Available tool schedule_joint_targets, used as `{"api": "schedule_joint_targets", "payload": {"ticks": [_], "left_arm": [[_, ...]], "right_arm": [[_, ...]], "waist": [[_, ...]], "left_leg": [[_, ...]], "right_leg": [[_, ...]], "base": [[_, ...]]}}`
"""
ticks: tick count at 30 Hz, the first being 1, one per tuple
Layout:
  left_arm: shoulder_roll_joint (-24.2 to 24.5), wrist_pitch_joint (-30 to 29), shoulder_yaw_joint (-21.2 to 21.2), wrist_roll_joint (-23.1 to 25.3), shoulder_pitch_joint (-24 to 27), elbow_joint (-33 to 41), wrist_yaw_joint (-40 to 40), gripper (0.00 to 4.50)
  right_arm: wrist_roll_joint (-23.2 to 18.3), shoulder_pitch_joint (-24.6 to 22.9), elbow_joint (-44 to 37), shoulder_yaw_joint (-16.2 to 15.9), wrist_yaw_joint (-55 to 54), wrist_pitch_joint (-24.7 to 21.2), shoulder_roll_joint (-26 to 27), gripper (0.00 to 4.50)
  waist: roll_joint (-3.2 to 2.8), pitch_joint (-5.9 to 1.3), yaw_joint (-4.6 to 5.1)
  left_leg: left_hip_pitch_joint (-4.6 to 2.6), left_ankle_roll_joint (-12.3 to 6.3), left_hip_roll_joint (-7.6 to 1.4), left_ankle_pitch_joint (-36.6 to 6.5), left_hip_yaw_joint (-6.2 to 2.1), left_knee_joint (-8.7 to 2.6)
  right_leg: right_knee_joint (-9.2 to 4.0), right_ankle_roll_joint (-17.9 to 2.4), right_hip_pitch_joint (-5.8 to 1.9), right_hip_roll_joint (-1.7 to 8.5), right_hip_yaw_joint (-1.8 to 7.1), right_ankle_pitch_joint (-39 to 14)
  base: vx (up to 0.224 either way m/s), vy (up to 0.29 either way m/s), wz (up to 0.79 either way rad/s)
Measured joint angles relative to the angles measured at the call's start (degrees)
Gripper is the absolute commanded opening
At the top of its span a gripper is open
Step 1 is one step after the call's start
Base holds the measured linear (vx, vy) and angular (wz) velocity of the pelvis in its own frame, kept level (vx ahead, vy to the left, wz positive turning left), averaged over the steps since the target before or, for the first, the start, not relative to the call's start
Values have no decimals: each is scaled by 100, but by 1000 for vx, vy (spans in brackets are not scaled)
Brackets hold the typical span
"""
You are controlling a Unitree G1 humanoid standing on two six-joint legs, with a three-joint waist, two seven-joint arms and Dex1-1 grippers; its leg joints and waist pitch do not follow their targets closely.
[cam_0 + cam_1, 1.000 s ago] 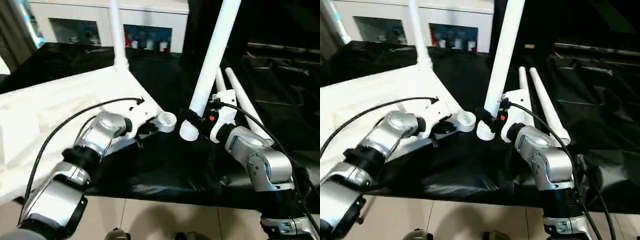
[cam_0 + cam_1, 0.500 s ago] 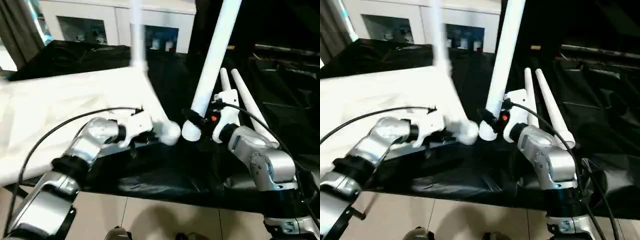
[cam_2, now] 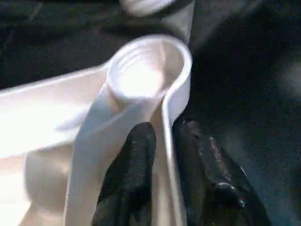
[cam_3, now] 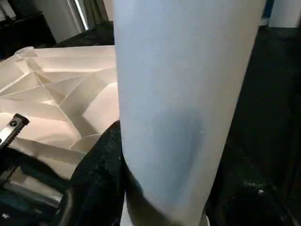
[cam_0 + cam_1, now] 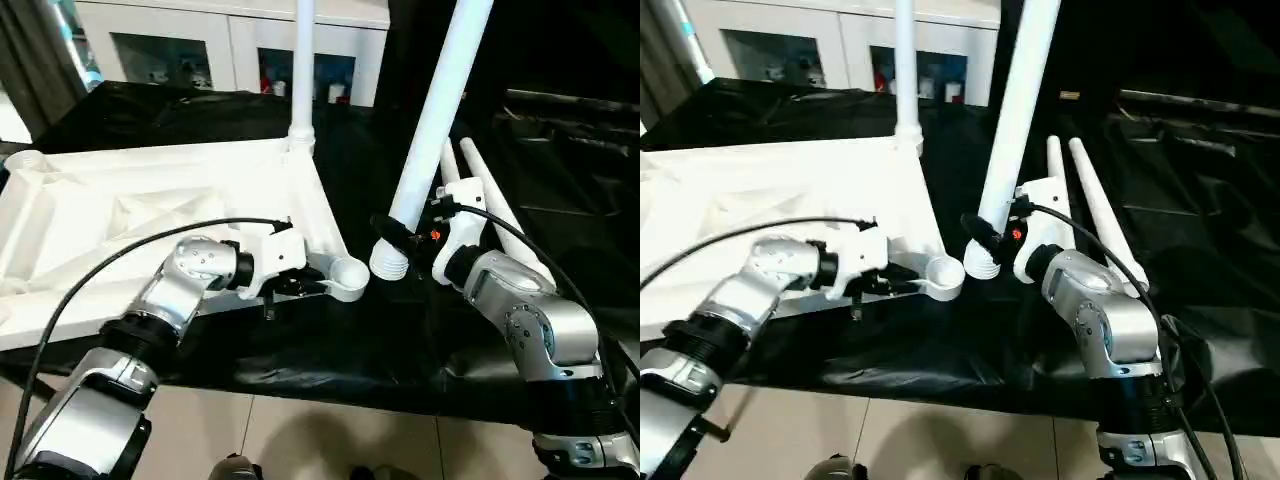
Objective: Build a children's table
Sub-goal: Insert table leg to table base
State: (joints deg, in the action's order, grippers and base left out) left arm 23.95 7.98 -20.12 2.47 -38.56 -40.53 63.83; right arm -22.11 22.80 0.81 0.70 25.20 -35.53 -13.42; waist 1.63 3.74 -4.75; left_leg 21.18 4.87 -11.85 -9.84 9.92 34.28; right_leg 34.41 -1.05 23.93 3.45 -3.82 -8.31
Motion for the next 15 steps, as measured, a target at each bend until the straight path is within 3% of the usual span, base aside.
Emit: {"api": "schedule_joint_targets", "payload": {"ticks": [8, 9, 15], "left_arm": [[79, -113, 119, -14, -11, -145, 98, 105], [81, -162, 119, -27, -11, -151, 112, 75], [118, -271, 120, -53, -10, -149, 230, 24]], "right_arm": [[-3, 3, 0, -5, 49, 0, -7, 188], [-3, 3, 0, -5, 53, 0, -7, 188], [-3, 6, 0, -6, 100, 0, -5, 188]], "waist": [[12, -1, -17], [12, -1, -17], [12, 0, -10]], "left_leg": [[-2, 0, 0, 0, 0, 0], [-2, 0, 0, 0, 0, 0], [-3, 0, 0, 0, 0, 0]], "right_leg": [[0, 0, -2, 0, 0, 0], [1, 0, -2, 0, 0, 0], [3, -1, -2, 0, 0, 1]], "base": [[0, 0, 0], [0, 0, 0], [0, 0, 0]]}}
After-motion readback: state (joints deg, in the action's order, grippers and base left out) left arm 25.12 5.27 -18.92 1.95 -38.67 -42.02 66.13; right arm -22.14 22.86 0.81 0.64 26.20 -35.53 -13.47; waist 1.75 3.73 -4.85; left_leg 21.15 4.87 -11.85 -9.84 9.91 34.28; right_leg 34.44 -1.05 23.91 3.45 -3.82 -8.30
